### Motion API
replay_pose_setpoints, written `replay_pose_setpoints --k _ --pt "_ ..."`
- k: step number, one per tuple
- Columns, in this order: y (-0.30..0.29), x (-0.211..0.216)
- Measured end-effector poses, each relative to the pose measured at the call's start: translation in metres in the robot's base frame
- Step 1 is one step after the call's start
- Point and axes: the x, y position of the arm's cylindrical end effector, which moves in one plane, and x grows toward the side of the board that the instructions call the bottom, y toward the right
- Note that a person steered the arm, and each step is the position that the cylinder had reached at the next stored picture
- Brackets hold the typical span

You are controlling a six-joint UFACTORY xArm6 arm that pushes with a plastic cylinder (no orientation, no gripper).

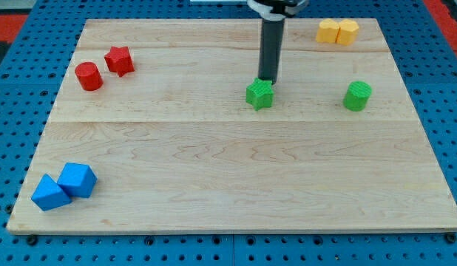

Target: Move the green star to the right of the red star

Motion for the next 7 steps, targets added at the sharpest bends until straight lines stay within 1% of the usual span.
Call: replay_pose_setpoints --k 1,2,3,4,5,6,7 --pt "0.034 0.02" --pt "0.025 0.049" --pt "-0.024 0.035" --pt "-0.08 -0.024" --pt "-0.124 -0.064" --pt "-0.091 -0.064" --pt "-0.058 -0.035"
